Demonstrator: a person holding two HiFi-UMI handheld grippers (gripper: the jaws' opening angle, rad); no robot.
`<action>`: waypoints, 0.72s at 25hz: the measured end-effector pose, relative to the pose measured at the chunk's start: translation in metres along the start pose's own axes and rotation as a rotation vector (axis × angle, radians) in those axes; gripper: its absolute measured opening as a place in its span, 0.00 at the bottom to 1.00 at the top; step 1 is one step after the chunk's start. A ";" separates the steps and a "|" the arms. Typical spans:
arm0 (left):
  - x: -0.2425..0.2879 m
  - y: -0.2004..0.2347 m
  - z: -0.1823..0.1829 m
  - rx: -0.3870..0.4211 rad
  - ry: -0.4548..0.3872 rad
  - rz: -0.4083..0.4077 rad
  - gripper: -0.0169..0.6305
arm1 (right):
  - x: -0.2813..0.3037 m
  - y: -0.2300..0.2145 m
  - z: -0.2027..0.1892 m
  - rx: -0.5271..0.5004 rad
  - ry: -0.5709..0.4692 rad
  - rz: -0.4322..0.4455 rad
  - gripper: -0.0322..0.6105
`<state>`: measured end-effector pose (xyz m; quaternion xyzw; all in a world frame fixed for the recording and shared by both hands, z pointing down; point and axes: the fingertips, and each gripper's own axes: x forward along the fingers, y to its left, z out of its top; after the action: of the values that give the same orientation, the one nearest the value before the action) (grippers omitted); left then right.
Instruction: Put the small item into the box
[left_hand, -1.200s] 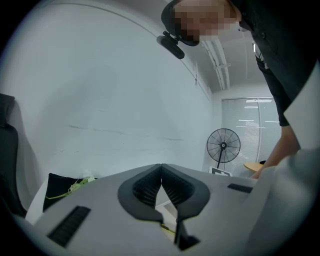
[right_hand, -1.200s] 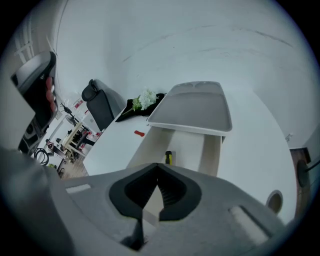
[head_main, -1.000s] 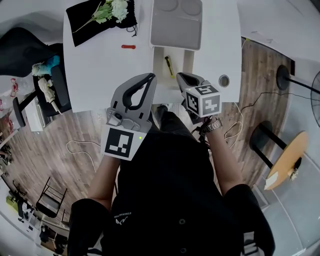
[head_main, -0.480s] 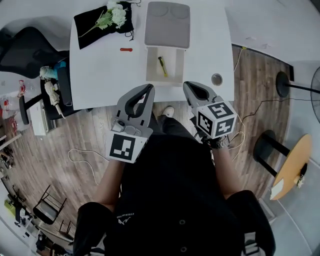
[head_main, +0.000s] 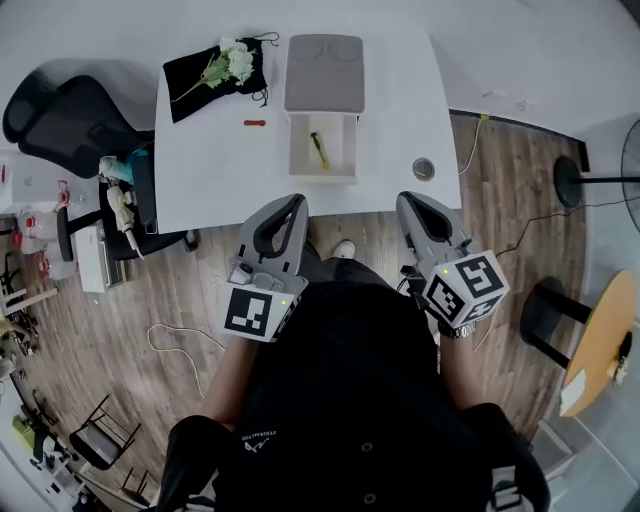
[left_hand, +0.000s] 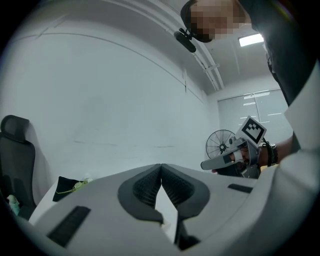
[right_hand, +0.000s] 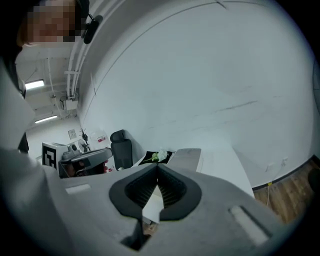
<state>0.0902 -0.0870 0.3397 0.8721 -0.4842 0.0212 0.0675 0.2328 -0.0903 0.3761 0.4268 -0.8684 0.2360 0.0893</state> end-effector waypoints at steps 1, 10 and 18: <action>-0.002 -0.003 0.000 0.018 0.004 0.000 0.03 | -0.008 -0.001 0.004 -0.001 -0.023 -0.001 0.06; -0.012 -0.029 0.009 0.037 -0.013 -0.008 0.03 | -0.050 -0.002 0.031 -0.039 -0.179 0.015 0.06; -0.014 -0.021 0.046 0.090 -0.098 0.004 0.03 | -0.062 0.010 0.074 -0.119 -0.261 0.032 0.06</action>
<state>0.0994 -0.0711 0.2906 0.8734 -0.4870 0.0004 0.0045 0.2671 -0.0779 0.2859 0.4340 -0.8917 0.1281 -0.0030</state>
